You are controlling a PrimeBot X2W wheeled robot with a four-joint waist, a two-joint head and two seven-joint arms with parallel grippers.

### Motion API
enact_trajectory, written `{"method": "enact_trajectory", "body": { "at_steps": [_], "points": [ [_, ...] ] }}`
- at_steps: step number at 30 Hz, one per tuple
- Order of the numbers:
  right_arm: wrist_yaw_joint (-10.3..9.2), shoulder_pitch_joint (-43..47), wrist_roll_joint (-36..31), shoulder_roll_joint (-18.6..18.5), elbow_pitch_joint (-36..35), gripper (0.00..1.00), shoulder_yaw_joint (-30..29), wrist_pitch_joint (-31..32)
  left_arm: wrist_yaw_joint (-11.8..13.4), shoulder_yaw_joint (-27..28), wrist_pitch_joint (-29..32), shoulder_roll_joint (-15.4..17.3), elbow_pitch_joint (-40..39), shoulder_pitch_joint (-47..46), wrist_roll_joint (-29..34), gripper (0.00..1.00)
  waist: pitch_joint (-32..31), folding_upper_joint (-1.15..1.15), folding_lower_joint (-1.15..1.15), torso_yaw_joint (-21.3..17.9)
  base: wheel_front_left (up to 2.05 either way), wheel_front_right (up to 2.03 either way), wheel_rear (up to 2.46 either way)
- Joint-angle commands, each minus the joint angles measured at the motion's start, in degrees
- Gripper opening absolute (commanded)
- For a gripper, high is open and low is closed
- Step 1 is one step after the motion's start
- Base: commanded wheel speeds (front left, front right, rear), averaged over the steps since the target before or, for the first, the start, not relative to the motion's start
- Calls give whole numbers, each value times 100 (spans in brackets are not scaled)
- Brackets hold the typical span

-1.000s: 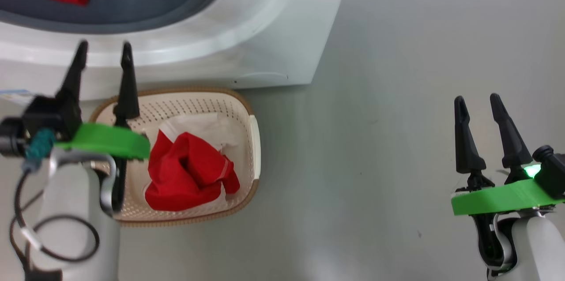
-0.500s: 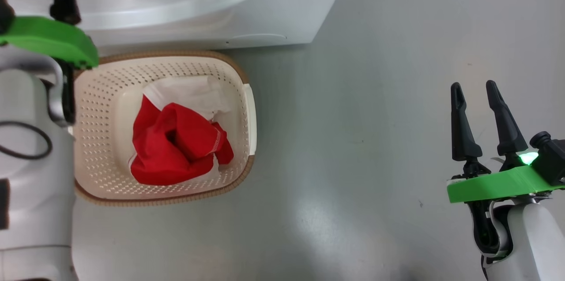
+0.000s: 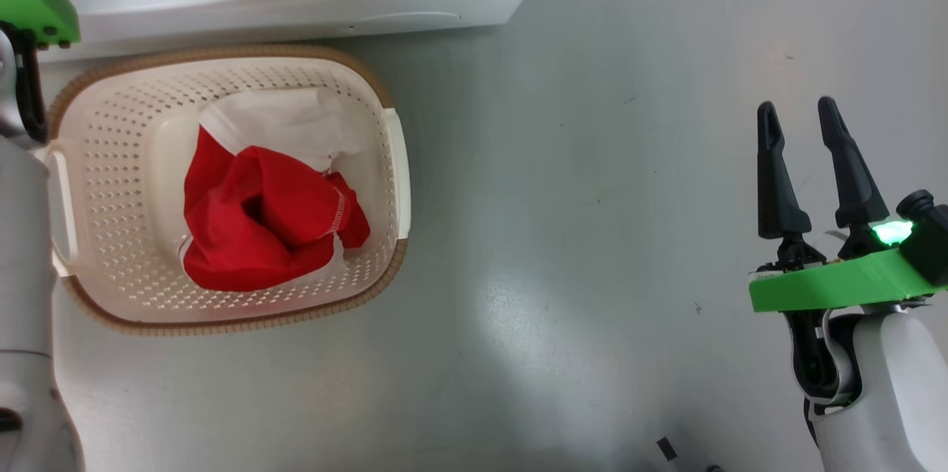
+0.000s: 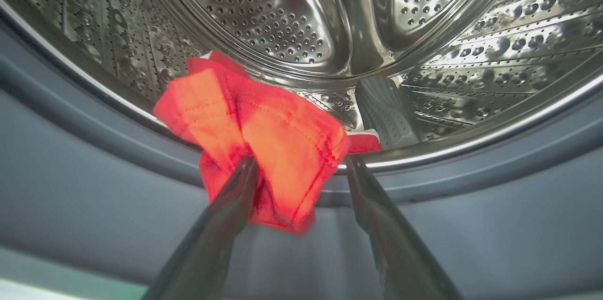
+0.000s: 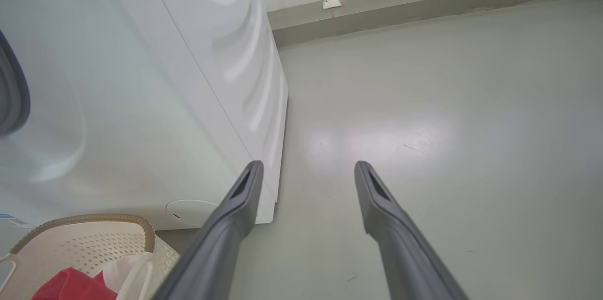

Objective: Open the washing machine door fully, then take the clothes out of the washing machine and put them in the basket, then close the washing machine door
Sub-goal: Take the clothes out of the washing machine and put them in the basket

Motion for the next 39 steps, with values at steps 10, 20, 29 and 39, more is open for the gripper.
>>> {"method": "enact_trajectory", "body": {
  "at_steps": [10, 20, 29, 39],
  "points": [
    [37, -53, 97, -36, -198, 100, 162, -36, 115, 56, -27, 511, 123, -228, 54, 20, 101, 0, 0, -108, 0, 0, 0],
    [37, 11, 95, -36, -163, 100, 143, -36, 47, 128, -27, 401, -724, 285, -123, 0, -144, 0, 0, -81, 0, 0, 0],
    [37, 169, 55, -36, -158, 100, 122, -36, -104, 466, -27, 35, -2370, 1453, -323, 0, -470, 0, 0, 8, 0, 0, 0],
    [37, 289, -38, -36, -199, 100, 80, -36, -432, 818, -27, -552, -4247, 2460, -282, 0, -637, 0, 0, 151, 0, 0, 0]
  ]
}}
